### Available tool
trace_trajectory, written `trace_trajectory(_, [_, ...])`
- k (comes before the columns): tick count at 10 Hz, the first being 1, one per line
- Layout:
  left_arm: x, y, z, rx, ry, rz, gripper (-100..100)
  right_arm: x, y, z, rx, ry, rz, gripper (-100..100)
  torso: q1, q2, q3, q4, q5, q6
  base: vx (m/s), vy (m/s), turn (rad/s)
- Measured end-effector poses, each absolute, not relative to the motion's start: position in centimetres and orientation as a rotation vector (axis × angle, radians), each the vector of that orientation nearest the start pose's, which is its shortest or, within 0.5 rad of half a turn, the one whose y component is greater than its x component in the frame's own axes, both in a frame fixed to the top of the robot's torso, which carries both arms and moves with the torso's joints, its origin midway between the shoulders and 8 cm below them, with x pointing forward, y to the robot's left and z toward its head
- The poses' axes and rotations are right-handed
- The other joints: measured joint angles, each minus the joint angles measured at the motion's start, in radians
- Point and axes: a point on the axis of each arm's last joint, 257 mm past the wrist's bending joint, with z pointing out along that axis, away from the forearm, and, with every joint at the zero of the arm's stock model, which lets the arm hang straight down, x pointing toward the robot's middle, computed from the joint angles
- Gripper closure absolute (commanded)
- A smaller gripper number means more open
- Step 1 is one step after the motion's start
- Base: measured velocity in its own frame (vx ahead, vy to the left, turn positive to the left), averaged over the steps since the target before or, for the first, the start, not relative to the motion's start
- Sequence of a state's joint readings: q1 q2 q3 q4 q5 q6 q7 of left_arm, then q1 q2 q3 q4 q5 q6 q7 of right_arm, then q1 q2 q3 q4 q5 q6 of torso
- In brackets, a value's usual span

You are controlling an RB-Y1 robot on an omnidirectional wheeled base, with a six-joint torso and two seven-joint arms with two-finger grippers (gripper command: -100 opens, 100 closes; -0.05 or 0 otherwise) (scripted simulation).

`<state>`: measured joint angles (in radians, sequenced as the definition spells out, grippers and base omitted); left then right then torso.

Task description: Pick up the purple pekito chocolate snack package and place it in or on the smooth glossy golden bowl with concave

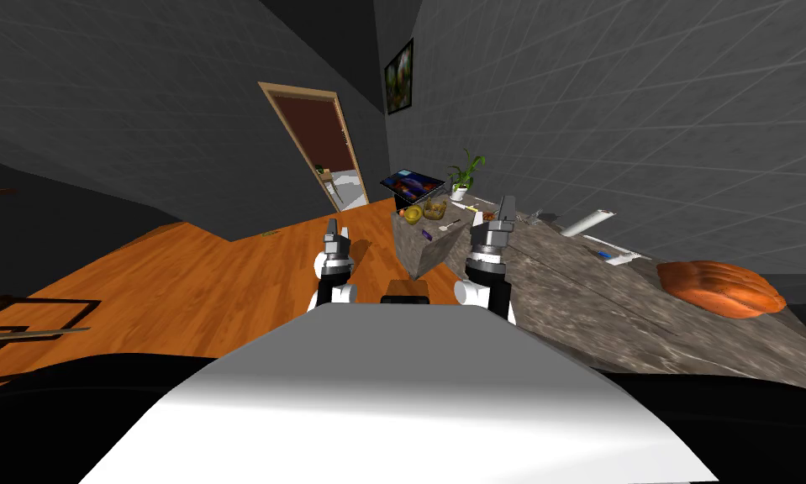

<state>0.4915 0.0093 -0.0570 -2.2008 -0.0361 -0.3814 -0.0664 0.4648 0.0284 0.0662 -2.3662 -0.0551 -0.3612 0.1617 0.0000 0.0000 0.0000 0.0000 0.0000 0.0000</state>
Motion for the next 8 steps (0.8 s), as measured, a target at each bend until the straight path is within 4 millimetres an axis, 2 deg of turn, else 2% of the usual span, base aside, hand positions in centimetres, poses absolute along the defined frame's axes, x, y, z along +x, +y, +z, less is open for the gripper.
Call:
trace_trajectory(4, [38.0,26.0,-3.4,-0.755,0.798,-1.232,0,36.5,-25.0,2.8,0.624,0.742,1.260,-100,0.000,0.000,0.000,0.000,0.000,0.000,-0.005,-0.001,0.031])
trace_trajectory(8, [38.0,26.0,-3.4,-0.755,0.798,-1.232,0,38.1,-24.2,-0.5,0.579,0.888,1.236,-100,-0.001,0.001,0.000,0.000,0.000,0.000,-0.011,-0.003,0.033])
